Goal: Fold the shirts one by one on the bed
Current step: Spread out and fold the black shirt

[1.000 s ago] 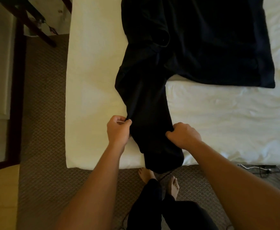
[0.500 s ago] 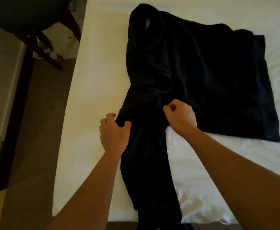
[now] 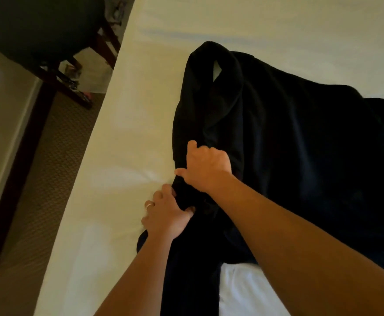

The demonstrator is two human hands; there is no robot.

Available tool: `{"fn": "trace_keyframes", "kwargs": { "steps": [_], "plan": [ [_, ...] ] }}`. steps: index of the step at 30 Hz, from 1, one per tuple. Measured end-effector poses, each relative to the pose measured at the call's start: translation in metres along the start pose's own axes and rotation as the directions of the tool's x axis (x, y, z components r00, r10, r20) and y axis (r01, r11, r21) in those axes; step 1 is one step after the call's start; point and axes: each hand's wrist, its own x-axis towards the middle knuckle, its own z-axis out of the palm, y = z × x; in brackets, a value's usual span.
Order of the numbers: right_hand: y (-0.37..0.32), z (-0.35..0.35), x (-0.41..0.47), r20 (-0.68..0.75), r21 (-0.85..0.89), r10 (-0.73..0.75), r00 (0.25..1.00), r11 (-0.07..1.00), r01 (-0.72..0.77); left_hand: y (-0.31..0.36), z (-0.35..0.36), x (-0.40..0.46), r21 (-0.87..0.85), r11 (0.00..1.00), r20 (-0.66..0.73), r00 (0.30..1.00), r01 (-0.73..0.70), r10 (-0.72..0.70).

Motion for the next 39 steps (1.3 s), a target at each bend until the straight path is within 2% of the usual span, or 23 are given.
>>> {"fn": "trace_keyframes", "kwargs": {
  "steps": [3, 6, 8, 9, 10, 11, 12, 13, 14, 15, 16, 19, 22, 24, 25, 27, 29, 31, 34, 36, 37, 38, 39],
  "plan": [
    [0.001, 0.004, 0.017, -0.019, 0.006, 0.003, 1.000, 1.000, -0.003, 0.002, 0.002, 0.005, 0.000, 1.000, 0.004, 1.000, 0.021, -0.021],
    [0.004, -0.017, 0.025, 0.150, 0.074, -0.028, 0.988, 0.997, 0.017, 0.002, 0.004, 0.008, -0.020, 0.999, 0.015, 0.999, 0.049, -0.049],
    [0.008, -0.041, 0.040, 0.320, 0.241, -0.029, 0.947, 0.969, -0.051, 0.002, 0.003, 0.007, -0.019, 0.998, 0.020, 0.998, 0.057, -0.057],
    [0.013, -0.058, 0.053, 0.332, 0.401, -0.041, 0.942, 0.910, -0.102, 0.003, 0.003, 0.007, -0.021, 0.998, 0.016, 0.998, 0.057, -0.057],
    [0.020, -0.077, 0.068, 0.236, 0.633, -0.034, 0.971, 0.764, -0.128, 0.003, 0.002, 0.006, -0.022, 0.998, 0.014, 0.998, 0.054, -0.054],
    [0.031, -0.100, 0.083, 0.064, 0.861, 0.069, 0.996, 0.500, -0.091, 0.004, 0.001, 0.006, -0.026, 0.998, 0.010, 0.999, 0.051, -0.050],
    [0.044, -0.124, 0.093, -0.083, 0.985, 0.262, 0.962, 0.165, 0.040, 0.004, 0.001, 0.006, -0.030, 0.998, 0.013, 0.999, 0.053, -0.053],
    [0.056, -0.148, 0.099, -0.130, 0.972, 0.453, 0.882, -0.116, 0.203, 0.005, 0.000, 0.006, -0.038, 0.998, 0.013, 0.999, 0.052, -0.052],
    [0.068, -0.162, 0.101, -0.124, 0.902, 0.546, 0.829, -0.286, 0.323, 0.005, -0.001, 0.007, -0.049, 0.997, 0.017, 0.998, 0.055, -0.054],
    [0.073, -0.166, 0.100, -0.143, 0.875, 0.573, 0.807, -0.309, 0.374, 0.005, -0.002, 0.007, -0.061, 0.996, 0.019, 0.998, 0.058, -0.057],
    [0.073, -0.162, 0.095, -0.198, 0.911, 0.553, 0.809, -0.202, 0.360, 0.006, -0.003, 0.007, -0.070, 0.996, 0.017, 0.998, 0.059, -0.058],
    [0.064, -0.107, 0.073, -0.301, 0.935, 0.361, 0.883, 0.295, 0.198, 0.005, -0.004, 0.009, -0.085, 0.995, -0.005, 0.999, 0.046, -0.047],
    [0.073, -0.051, 0.054, -0.220, 0.822, 0.259, 0.940, 0.569, 0.036, 0.005, -0.004, 0.004, -0.110, 0.994, -0.039, 0.999, 0.010, -0.014],
    [0.082, -0.027, 0.042, -0.226, 0.632, 0.133, 0.965, 0.774, 0.041, 0.004, -0.003, -0.003, -0.187, 0.981, -0.115, 0.993, -0.048, 0.027],
    [0.083, -0.018, 0.037, -0.235, 0.548, 0.070, 0.970, 0.833, 0.073, 0.000, -0.002, -0.007, -0.237, 0.968, -0.150, 0.988, -0.080, 0.045],
    [0.082, -0.007, 0.035, -0.232, 0.397, -0.019, 0.973, 0.911, 0.112, -0.010, 0.005, -0.016, -0.208, 0.961, -0.226, 0.964, -0.185, 0.137],
    [0.083, -0.010, 0.038, -0.190, 0.221, -0.042, 0.981, 0.972, 0.085, -0.015, 0.018, -0.028, 0.036, 0.946, -0.303, 0.899, -0.322, 0.317],
    [0.082, -0.020, 0.047, -0.133, 0.033, -0.041, 0.990, 0.998, 0.046, -0.016, 0.029, -0.031, 0.228, 0.899, -0.326, 0.840, -0.375, 0.433],
    [0.074, -0.046, 0.060, -0.053, -0.106, 0.011, 0.999, 0.994, -0.016, -0.013, 0.031, -0.024, 0.287, 0.827, -0.419, 0.713, -0.484, 0.562],
    [0.064, -0.057, 0.068, -0.090, 0.023, 0.082, 0.993, 0.997, -0.080, -0.008, 0.019, -0.022, 0.102, 0.827, -0.522, 0.678, -0.552, 0.517],
    [0.057, -0.060, 0.076, -0.114, 0.204, 0.132, 0.985, 0.973, -0.107, -0.007, 0.009, -0.022, -0.088, 0.833, -0.548, 0.725, -0.546, 0.417],
    [0.048, -0.065, 0.083, -0.131, 0.439, 0.189, 0.973, 0.891, -0.114, -0.009, -0.001, -0.020, -0.332, 0.808, -0.541, 0.799, -0.488, 0.261],
    [0.039, -0.068, 0.093, -0.146, 0.659, 0.228, 0.963, 0.748, -0.077, -0.013, -0.012, -0.015, -0.575, 0.720, -0.505, 0.861, -0.388, 0.061]
  ]
}}
